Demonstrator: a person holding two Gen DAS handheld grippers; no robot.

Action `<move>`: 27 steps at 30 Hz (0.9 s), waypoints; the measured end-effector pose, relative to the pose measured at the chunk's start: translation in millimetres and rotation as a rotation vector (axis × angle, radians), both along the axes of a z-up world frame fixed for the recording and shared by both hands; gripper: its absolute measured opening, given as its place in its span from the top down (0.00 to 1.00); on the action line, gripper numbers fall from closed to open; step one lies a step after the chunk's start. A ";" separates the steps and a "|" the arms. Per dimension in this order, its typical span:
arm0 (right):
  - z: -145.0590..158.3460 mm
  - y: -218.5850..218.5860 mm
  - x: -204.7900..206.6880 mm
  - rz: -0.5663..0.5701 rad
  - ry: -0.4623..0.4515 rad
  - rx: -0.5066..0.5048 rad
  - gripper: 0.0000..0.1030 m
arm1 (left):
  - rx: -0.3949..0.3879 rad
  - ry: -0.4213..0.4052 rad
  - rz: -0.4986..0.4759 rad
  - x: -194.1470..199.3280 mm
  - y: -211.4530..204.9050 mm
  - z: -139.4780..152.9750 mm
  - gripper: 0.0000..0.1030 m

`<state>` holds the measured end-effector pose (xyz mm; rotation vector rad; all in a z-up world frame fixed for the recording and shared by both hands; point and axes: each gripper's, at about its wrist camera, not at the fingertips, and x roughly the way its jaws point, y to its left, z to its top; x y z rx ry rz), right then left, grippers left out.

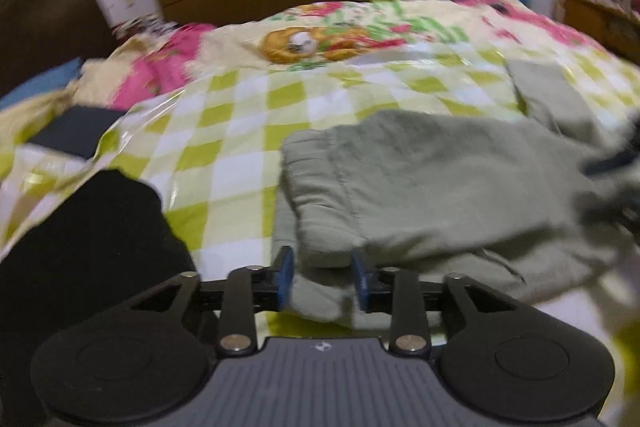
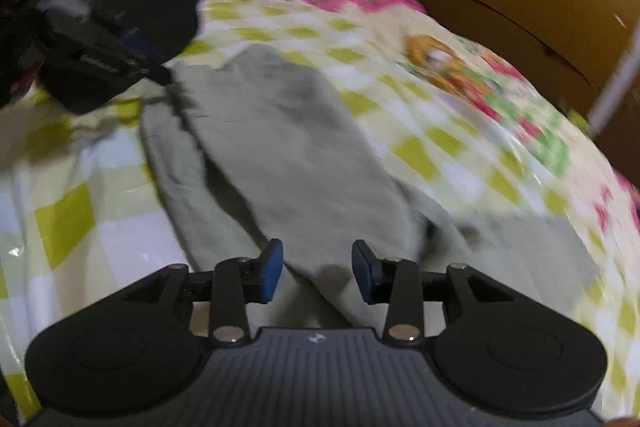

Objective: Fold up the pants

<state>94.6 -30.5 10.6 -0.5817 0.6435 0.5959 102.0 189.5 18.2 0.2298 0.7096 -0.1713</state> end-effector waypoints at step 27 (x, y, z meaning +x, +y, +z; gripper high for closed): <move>6.8 20.3 -2.4 -0.063 0.226 0.258 0.74 | -0.023 0.082 0.112 -14.0 23.2 -12.1 0.58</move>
